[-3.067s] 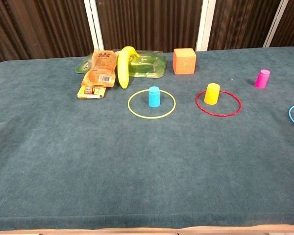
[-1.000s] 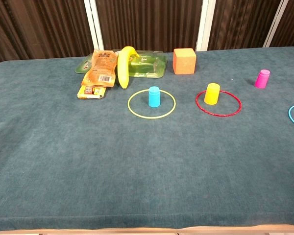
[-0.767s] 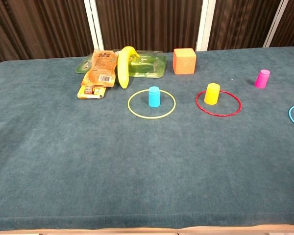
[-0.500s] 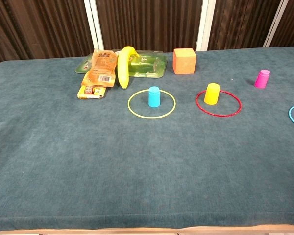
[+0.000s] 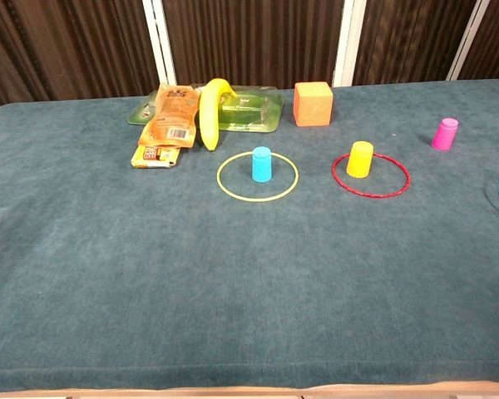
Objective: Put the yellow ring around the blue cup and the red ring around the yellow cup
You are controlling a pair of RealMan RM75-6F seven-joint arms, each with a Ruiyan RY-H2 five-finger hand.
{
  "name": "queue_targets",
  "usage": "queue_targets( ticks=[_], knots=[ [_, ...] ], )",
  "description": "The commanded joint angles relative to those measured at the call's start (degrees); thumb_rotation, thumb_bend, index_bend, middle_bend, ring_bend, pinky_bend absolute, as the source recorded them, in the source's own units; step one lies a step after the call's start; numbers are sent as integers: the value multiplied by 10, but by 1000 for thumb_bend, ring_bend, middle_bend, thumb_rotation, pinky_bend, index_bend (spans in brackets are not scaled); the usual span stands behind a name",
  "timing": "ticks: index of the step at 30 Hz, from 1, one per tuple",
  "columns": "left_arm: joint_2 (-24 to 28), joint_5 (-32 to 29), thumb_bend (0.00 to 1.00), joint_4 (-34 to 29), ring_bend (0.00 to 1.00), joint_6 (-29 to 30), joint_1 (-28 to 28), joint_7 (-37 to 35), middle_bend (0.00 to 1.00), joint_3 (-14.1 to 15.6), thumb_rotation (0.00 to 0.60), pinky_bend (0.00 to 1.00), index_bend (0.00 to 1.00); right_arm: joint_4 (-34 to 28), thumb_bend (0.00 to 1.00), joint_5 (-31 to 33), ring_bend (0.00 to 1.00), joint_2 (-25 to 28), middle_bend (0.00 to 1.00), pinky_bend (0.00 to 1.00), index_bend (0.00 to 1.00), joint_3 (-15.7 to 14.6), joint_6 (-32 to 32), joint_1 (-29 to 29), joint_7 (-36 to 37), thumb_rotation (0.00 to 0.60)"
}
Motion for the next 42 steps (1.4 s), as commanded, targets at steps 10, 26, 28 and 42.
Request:
queue_targets(
  ticks=[10,26,28,42],
  knots=[
    [1,0,454,-1,0,1,0,-1,0,-1,600,0,0,3,496,-1,0,-4,127,0,813,3,5,2,0,600],
    [1,0,454,0,0,-2,-1,-3,0,0,600,0,0,-34,497,2,0,21,130,0,821,34,26,34,-22,600],
    [1,0,454,0,0,-3,-2,-3,0,0,600,0,0,-45,497,6,0,29,130,0,821,44,20,48,-26,600],
    [-5,-18,454,1,0,-22,-8,11,0,-5,600,0,0,-23,497,63,0,26,131,0,810,108,-163,196,-37,600]
  ],
)
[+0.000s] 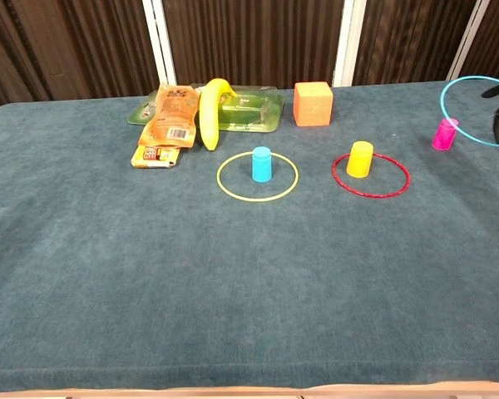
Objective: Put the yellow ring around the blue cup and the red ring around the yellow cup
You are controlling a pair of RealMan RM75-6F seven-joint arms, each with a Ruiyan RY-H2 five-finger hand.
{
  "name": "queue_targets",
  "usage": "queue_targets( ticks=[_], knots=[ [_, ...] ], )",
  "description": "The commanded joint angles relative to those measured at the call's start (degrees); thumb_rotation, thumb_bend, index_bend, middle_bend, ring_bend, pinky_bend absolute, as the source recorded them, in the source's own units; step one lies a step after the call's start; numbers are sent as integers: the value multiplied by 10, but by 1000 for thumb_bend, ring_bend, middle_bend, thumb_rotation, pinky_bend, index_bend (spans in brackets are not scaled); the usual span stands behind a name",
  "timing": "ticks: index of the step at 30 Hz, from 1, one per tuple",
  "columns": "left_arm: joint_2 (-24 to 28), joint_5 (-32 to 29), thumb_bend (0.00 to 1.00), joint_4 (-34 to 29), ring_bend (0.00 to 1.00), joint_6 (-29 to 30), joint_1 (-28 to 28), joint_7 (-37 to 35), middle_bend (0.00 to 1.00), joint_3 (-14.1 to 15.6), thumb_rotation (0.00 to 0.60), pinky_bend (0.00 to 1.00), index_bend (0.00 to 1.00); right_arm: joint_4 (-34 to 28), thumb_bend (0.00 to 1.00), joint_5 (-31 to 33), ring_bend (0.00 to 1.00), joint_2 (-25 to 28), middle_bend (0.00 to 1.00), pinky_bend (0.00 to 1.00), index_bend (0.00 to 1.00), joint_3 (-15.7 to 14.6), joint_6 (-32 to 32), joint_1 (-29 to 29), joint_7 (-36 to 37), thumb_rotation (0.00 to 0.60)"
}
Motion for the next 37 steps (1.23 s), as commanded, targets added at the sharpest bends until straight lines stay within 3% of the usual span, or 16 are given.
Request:
queue_targets(
  ticks=[1,10,15,18,21,26,28,32,37],
  knots=[
    [-2,-6,454,0,0,-6,-3,3,0,-2,600,0,0,39,496,18,0,-26,131,0,790,14,-46,36,-5,600],
    [-2,-10,454,1,0,-8,-4,3,0,-3,600,0,0,85,497,41,0,-51,94,0,375,9,-97,48,-17,600],
    [0,-3,453,-1,0,0,-1,2,0,-1,600,0,0,68,475,36,0,-39,80,0,265,9,-65,36,8,600],
    [1,4,455,-2,0,13,4,-1,0,0,600,0,0,-8,472,12,0,-1,60,0,219,2,33,-4,22,600],
    [0,10,454,1,0,25,7,-6,0,-2,600,0,0,-132,453,-19,0,58,29,0,160,-18,167,-74,-6,600],
    [-11,21,454,18,0,38,6,-17,0,-7,600,0,0,-366,410,-15,0,155,0,0,18,-64,318,-203,-173,600],
    [-15,28,454,24,0,44,6,-21,0,-7,600,0,0,-424,408,-17,0,168,0,0,0,-80,371,-246,-225,600],
    [-20,41,454,31,0,58,8,-25,0,-6,600,0,0,-466,406,-26,0,179,0,0,0,-98,402,-278,-272,600],
    [-24,50,454,37,0,72,13,-29,0,-4,600,0,0,-481,406,-34,0,181,0,0,0,-89,413,-284,-280,600]
  ],
)
